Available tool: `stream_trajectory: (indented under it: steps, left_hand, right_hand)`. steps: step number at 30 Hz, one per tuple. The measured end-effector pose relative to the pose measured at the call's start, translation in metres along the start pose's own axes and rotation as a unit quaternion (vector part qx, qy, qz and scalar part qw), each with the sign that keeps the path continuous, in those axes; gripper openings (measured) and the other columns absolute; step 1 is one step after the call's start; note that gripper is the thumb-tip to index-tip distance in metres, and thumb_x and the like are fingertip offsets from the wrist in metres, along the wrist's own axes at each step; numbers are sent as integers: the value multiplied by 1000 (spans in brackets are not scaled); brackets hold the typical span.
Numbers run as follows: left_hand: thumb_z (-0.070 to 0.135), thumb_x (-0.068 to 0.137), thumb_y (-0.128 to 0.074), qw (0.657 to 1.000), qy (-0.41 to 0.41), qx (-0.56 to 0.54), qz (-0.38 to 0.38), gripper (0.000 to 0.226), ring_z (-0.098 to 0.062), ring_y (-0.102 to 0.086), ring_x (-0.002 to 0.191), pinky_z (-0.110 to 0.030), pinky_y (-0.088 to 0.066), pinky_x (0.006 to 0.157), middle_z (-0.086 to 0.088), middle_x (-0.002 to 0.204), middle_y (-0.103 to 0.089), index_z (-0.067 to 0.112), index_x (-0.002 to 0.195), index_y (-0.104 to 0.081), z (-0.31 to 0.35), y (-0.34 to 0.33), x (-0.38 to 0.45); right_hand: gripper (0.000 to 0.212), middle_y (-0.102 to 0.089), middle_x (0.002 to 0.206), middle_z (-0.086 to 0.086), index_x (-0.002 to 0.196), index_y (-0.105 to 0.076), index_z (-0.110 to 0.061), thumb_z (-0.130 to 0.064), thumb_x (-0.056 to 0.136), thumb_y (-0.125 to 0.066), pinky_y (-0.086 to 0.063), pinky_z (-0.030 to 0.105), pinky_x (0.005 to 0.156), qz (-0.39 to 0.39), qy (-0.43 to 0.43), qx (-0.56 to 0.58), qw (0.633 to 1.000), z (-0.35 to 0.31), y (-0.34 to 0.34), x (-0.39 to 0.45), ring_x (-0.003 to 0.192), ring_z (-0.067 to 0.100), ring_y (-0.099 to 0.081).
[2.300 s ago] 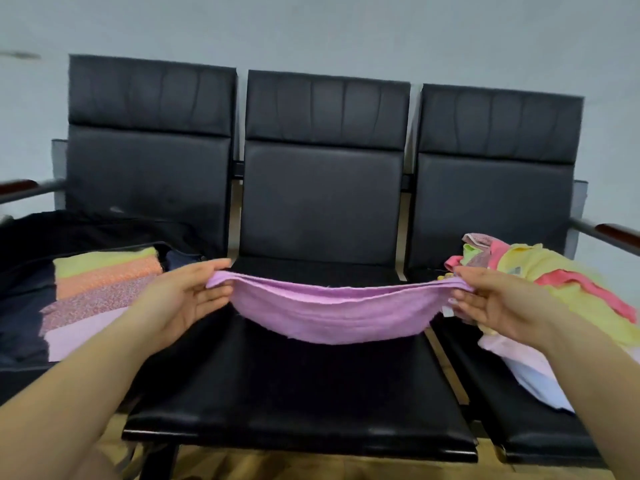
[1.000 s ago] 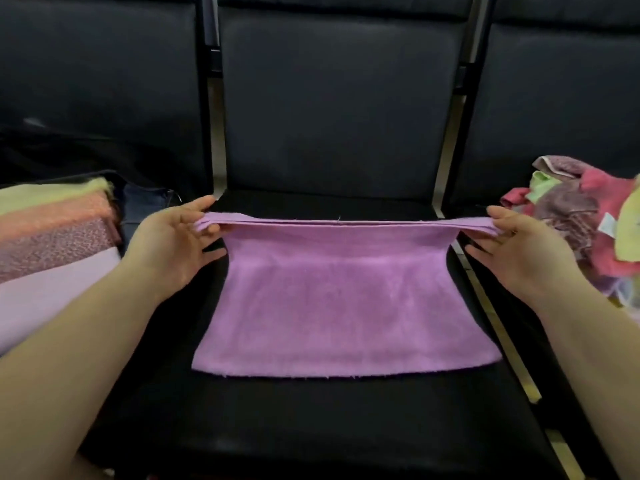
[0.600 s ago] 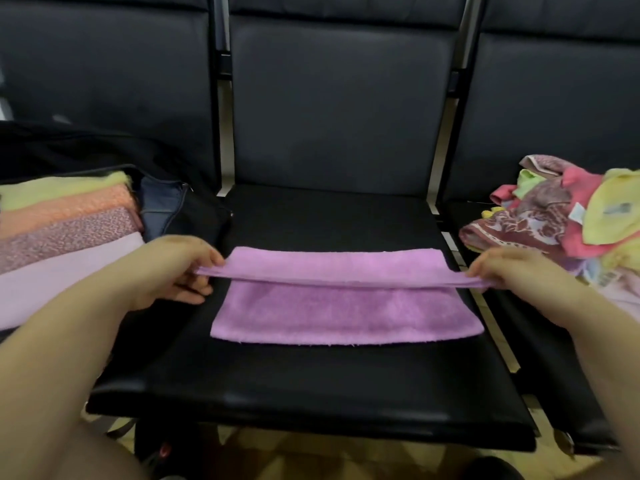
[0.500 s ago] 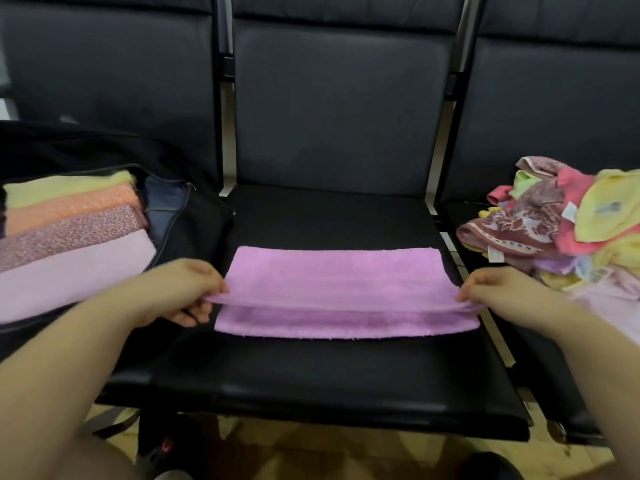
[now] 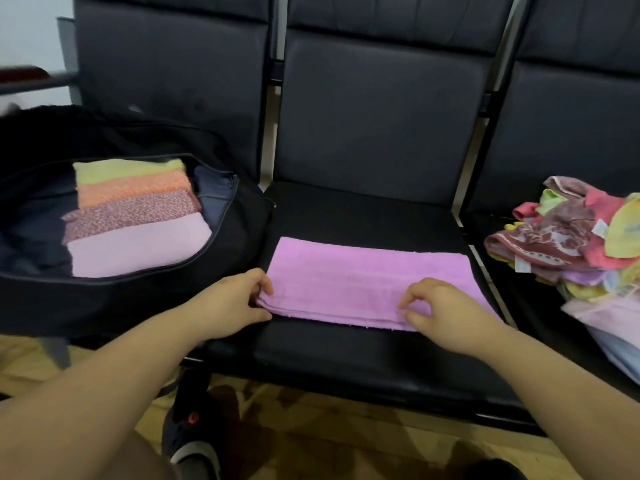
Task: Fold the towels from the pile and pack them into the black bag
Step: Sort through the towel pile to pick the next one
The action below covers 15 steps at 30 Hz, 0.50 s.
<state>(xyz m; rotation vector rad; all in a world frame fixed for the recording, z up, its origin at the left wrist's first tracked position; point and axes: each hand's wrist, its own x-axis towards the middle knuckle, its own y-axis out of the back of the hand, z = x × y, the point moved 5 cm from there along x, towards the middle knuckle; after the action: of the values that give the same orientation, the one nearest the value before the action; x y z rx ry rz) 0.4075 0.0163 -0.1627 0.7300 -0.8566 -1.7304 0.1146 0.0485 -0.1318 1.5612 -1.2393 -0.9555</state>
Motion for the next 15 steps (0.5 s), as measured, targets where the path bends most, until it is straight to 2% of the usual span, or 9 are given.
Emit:
stream_trajectory:
  steps: [2,4,7,11,13,15]
  left_hand:
    - [20,82,-73,1000,-12,11,5,26,2,-49,66,-8,-36,62,14,80,-51,29,96,-53,-1,0,0]
    - [24,85,-69,999,-23,39,11,21,2,-49,73,-9,-36,70,16,86,-46,28,101,-57,-1,0,1]
    - [31,90,-63,995,-49,80,27,21,-9,-55,93,-19,-40,88,11,98,-44,23,109,-61,-1,0,1]
    - [35,97,-50,993,-53,106,12,25,-16,-55,105,-25,-38,89,4,110,-47,21,115,-58,-1,0,2]
    - [32,97,-48,995,-60,74,1,23,-17,-54,105,-30,-39,92,2,110,-47,20,114,-58,3,5,1]
    - [32,96,-52,995,-92,40,13,21,-12,-54,101,-26,-39,91,5,108,-47,21,111,-60,11,16,0]
  right_hand:
    - [12,-61,103,-3,97,-67,-23,-21,88,-60,-42,25,92,-3,44,18,999,-33,-15,12,102,14,-55]
    - [15,-61,106,-4,102,-66,-23,-25,89,-60,-43,28,95,0,80,37,996,-63,-28,24,103,13,-54]
    - [20,-60,106,-8,106,-64,-24,-34,88,-61,-43,25,92,18,116,64,991,-102,-44,40,102,10,-53]
    - [38,-59,101,-8,109,-60,-25,-51,81,-65,-46,29,83,25,131,34,991,-135,-59,54,95,11,-52]
    - [33,-56,93,-8,100,-57,-24,-51,83,-63,-45,29,76,29,131,14,991,-143,-63,57,87,13,-52]
    - [26,-54,85,-8,94,-54,-21,-46,88,-59,-44,28,72,38,125,29,991,-144,-62,60,80,13,-52]
